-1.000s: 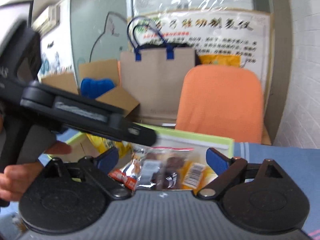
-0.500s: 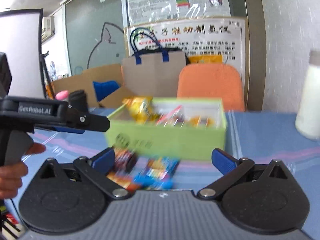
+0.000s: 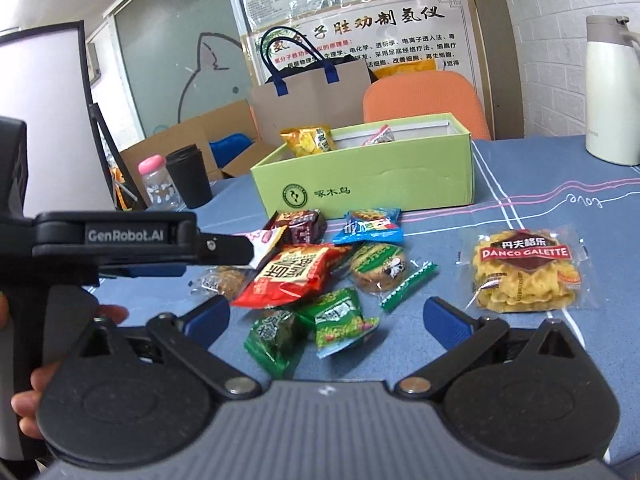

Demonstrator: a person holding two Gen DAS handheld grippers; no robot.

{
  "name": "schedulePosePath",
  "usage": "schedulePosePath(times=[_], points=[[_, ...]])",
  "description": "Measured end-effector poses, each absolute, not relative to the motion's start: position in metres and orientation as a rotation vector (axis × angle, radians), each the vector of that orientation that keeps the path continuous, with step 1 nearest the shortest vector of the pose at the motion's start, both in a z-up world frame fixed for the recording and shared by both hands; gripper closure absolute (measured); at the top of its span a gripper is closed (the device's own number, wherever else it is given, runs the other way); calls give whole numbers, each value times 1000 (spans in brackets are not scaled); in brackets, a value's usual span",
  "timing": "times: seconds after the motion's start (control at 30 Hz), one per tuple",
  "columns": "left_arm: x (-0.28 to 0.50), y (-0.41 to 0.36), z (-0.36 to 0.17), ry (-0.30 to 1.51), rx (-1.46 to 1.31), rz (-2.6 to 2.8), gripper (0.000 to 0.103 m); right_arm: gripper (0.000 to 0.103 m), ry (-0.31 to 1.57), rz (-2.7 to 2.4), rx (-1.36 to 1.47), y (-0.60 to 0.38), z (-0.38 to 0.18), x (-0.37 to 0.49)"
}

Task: Organize snacks
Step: 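Move the left tool down toward the small green candy packet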

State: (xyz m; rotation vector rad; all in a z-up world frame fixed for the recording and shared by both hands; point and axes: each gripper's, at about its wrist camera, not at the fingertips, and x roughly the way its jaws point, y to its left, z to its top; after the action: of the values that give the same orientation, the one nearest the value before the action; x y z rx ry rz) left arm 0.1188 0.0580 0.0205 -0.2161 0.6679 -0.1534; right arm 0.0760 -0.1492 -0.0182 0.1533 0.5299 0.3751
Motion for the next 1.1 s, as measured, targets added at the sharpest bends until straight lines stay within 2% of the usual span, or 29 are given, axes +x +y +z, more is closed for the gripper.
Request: schedulePosePath(times=[0.47, 0.83, 1.1], points=[[129, 82, 13, 712, -280, -114, 22, 0, 588, 366, 100, -142, -32, 83], [129, 99, 11, 734, -321, -119, 21, 0, 563, 410, 24, -100, -36, 90], [133, 99, 7, 763, -347, -133, 21, 0, 520, 334, -32, -122, -30, 81]])
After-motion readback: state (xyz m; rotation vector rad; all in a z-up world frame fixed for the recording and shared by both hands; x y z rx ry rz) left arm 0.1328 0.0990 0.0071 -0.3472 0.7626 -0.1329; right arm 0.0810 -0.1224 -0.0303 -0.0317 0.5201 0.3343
